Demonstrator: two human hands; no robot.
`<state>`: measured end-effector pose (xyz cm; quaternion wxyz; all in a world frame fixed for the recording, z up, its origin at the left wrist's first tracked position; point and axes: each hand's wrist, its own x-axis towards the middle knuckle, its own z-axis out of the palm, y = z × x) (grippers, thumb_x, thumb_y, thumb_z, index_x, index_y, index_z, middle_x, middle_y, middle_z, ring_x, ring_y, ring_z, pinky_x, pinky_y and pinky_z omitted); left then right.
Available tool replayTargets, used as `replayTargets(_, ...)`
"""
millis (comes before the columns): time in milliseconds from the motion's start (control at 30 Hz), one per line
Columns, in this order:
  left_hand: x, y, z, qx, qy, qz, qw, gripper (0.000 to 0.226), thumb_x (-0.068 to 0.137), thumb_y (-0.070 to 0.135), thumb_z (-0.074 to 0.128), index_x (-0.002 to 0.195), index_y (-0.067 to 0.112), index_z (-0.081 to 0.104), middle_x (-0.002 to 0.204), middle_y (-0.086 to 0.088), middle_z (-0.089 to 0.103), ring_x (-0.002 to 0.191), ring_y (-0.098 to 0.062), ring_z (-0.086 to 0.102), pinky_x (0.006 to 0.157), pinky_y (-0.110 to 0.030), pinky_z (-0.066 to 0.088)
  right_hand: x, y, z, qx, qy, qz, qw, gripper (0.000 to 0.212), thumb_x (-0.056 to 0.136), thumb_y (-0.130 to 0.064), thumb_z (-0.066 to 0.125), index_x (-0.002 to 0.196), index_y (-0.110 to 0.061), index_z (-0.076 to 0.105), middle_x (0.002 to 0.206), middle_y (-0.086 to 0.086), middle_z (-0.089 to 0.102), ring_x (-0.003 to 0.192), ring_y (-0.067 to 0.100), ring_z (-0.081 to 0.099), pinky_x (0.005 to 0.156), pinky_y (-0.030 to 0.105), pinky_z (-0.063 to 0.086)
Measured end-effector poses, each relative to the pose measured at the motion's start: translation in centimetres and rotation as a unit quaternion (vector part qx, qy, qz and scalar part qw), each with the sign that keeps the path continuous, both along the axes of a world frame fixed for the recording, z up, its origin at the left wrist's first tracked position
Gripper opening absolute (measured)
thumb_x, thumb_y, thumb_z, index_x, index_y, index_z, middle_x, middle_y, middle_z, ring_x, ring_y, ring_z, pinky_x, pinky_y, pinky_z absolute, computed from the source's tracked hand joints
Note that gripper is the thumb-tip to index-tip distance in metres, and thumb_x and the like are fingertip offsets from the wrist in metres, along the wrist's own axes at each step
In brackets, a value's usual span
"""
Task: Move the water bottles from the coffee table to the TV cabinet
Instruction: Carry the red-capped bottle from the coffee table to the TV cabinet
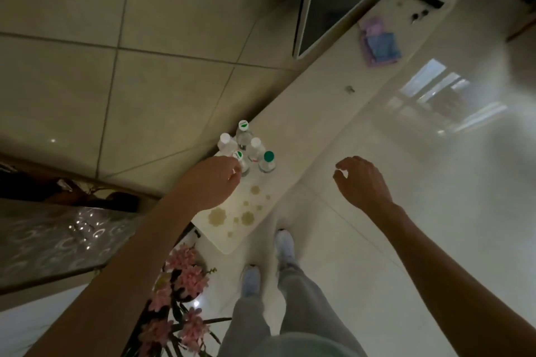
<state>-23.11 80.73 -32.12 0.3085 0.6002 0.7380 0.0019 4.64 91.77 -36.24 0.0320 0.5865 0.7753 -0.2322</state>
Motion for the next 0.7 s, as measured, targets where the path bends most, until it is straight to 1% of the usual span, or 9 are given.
replayTargets(167,4.2,-1.1,3.2,0.043,0.003,-0.088,0.995,0.028,0.104,0.022,0.039,0.117,0.011,0.061,0.104,-0.008,0.066,0.082,-0.015,0.057,0.070,-0.020,0.037,1.4,-5.5,3.2,0.023,0.029,-0.040,0.998,0.032,0.096,-0.025,0.052,0.121,-0.010,0.065,0.120,0.009,0.065,0.107,0.024,0.063,0.091,0.035,0.050)
replayTargets(233,5.8,-2.0,3.9,0.045,-0.019,-0.108,0.993,0.027,0.103,0.022,0.040,0.115,0.011,0.061,0.103,-0.008,0.066,0.079,-0.014,0.055,0.069,-0.020,0.038,2.5,-8.1,4.3,0.031,0.040,-0.070,0.996,0.032,0.096,-0.025,0.052,0.121,-0.010,0.065,0.120,0.008,0.065,0.107,0.024,0.062,0.092,0.034,0.049)
replayTargets(400,10.7,-4.1,5.0,0.043,-0.044,-0.187,0.980,0.022,0.101,0.026,0.046,0.112,0.015,0.062,0.107,-0.002,0.066,0.089,-0.013,0.058,0.078,-0.022,0.040,7.1,-14.9,6.8,0.031,0.040,-0.161,0.986,0.033,0.096,-0.025,0.051,0.124,-0.010,0.062,0.123,0.008,0.064,0.113,0.024,0.059,0.094,0.032,0.045)
replayTargets(567,17.7,-5.3,7.8,0.065,-0.049,-0.294,0.952,0.026,0.101,0.026,0.047,0.118,0.014,0.062,0.114,-0.004,0.063,0.101,-0.019,0.060,0.092,-0.031,0.048,13.2,-20.7,8.7,0.052,0.032,-0.263,0.963,0.035,0.096,-0.025,0.052,0.125,-0.008,0.060,0.124,0.009,0.064,0.114,0.024,0.059,0.096,0.034,0.045)
replayTargets(633,20.9,-5.6,8.8,0.085,-0.037,-0.336,0.937,0.027,0.101,0.027,0.046,0.118,0.014,0.062,0.116,-0.005,0.062,0.103,-0.021,0.060,0.093,-0.034,0.048,16.0,-22.9,9.2,0.061,0.022,-0.296,0.953,0.035,0.095,-0.026,0.051,0.125,-0.009,0.060,0.124,0.008,0.064,0.113,0.023,0.059,0.097,0.034,0.046)
replayTargets(700,24.4,-6.2,9.6,0.104,-0.027,-0.372,0.922,0.027,0.100,0.028,0.045,0.117,0.014,0.062,0.117,-0.005,0.062,0.104,-0.022,0.060,0.092,-0.033,0.047,19.1,-25.3,9.7,0.071,0.013,-0.323,0.944,0.036,0.095,-0.026,0.051,0.125,-0.009,0.061,0.124,0.008,0.064,0.113,0.023,0.060,0.096,0.034,0.047)
